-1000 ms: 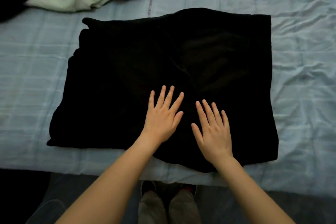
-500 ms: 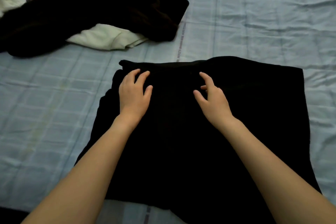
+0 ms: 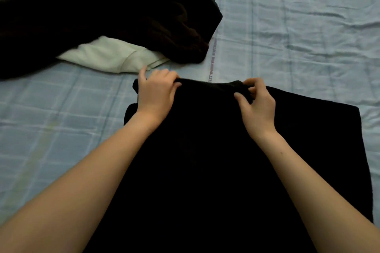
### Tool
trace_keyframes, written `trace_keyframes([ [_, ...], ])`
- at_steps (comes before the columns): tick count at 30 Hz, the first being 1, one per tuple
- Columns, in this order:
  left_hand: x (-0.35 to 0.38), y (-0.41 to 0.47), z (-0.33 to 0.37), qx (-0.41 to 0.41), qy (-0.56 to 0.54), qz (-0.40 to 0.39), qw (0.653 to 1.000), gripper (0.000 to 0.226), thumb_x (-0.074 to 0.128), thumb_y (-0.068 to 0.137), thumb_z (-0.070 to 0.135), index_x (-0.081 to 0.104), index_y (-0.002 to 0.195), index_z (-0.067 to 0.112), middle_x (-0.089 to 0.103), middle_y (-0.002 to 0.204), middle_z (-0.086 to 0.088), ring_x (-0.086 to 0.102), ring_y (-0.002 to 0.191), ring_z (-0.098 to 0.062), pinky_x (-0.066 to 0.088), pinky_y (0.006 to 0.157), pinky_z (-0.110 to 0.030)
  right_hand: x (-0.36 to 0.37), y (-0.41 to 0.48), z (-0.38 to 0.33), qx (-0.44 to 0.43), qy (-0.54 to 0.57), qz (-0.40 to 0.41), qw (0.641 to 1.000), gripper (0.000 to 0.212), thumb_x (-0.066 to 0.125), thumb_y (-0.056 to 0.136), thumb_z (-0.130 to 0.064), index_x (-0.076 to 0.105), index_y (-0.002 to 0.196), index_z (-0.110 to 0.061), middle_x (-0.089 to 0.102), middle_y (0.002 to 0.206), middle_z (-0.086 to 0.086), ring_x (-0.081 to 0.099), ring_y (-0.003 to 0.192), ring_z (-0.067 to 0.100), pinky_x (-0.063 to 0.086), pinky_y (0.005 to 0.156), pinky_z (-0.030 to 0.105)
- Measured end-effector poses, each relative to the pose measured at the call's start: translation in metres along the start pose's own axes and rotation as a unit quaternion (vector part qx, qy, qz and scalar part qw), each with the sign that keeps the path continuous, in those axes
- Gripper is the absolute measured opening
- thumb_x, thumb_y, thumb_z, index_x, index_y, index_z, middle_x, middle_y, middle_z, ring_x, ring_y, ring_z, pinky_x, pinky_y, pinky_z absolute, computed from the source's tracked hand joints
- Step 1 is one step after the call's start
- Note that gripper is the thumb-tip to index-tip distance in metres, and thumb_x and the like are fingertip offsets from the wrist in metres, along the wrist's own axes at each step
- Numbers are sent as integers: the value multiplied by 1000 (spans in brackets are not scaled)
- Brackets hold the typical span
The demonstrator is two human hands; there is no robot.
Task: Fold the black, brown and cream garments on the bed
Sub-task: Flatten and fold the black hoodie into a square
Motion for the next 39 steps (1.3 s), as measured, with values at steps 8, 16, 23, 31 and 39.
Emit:
trace_keyframes([
  [8, 37, 3, 25, 36, 46, -114, 992, 46, 42, 100, 29, 44, 143, 13, 46, 147, -9, 39, 138, -28, 15, 118, -54, 35, 1, -4, -48, -169, 10, 984, 36, 60, 96, -19, 57, 130, -7, 55, 123, 16, 53, 114, 30, 46, 97, 47],
  [16, 94, -27, 26, 73, 38, -232, 969, 64, 9, 96, 58, 5, 155, 34, 3, 164, 5, -3, 151, -22, -5, 119, -51, 100, -16, 7, -156, -331, -168, 915, 61, 18, 101, -47, 18, 158, -24, 17, 165, 0, 6, 153, 20, 4, 124, 44],
  [23, 89, -24, 29, 57, 35, -254, 965, 64, 11, 97, 57, 6, 155, 30, 3, 164, 0, -3, 151, -24, -2, 120, -50, 96, -13, -1, -126, -339, -186, 914, 61, 18, 102, -48, 13, 158, -26, 10, 166, 1, 1, 153, 18, 0, 124, 42],
  [31, 74, -110, 35, 48, 20, -273, 961, 67, 14, 97, 57, 8, 156, 27, 13, 163, -6, 10, 150, -26, 11, 120, -52, 80, -124, 27, -17, -279, -175, 944, 60, 22, 102, -51, 10, 158, -32, 10, 165, -6, -1, 153, 13, 2, 123, 42],
  [39, 20, -99, 29, 52, -51, -255, 964, 61, 29, 100, 47, 17, 155, 25, 14, 163, -4, 8, 151, -23, 6, 121, -44, 68, -122, 1, -5, -285, -166, 944, 61, 21, 100, -48, 16, 157, -28, 19, 164, 0, 7, 152, 21, 7, 123, 50],
])
Point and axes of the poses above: each hand's wrist, its own y-axis towards the middle knuckle, its own x-axis out of the palm, z = x × y, the point moved 8 cm from there along y, towards the middle knuckle
